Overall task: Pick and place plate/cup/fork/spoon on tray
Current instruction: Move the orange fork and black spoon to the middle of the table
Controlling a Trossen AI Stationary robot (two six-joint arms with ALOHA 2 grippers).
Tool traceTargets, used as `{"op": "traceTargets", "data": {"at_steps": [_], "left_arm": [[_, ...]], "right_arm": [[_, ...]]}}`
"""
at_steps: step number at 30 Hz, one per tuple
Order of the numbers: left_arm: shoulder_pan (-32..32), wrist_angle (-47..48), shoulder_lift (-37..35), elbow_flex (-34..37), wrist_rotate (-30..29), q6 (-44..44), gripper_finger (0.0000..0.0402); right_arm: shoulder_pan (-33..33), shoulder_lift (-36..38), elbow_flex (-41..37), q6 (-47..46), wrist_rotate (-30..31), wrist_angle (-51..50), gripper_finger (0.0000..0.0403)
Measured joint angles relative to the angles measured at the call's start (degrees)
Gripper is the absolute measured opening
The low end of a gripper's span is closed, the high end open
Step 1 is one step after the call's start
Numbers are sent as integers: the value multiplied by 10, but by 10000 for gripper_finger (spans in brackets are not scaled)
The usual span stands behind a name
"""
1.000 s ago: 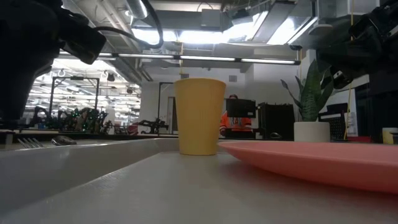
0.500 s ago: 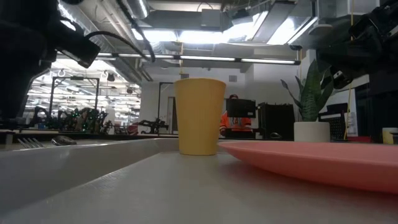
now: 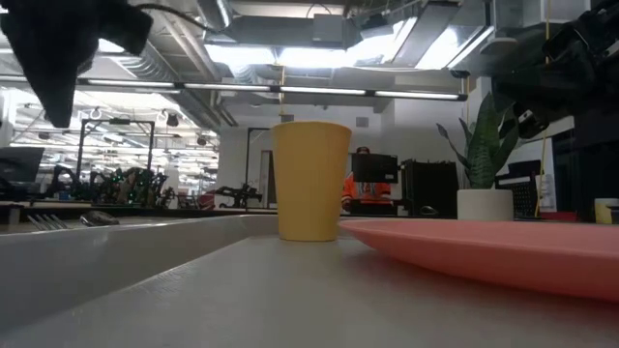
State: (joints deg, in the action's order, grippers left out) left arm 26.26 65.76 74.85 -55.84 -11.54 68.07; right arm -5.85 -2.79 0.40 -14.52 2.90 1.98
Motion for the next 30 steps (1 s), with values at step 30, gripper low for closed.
{"op": "traceTargets", "data": {"at_steps": [30], "left_arm": [[-12, -463, 51, 202, 55, 82, 0]], "right_arm": [[0, -1, 0, 2, 0, 0, 56]]}}
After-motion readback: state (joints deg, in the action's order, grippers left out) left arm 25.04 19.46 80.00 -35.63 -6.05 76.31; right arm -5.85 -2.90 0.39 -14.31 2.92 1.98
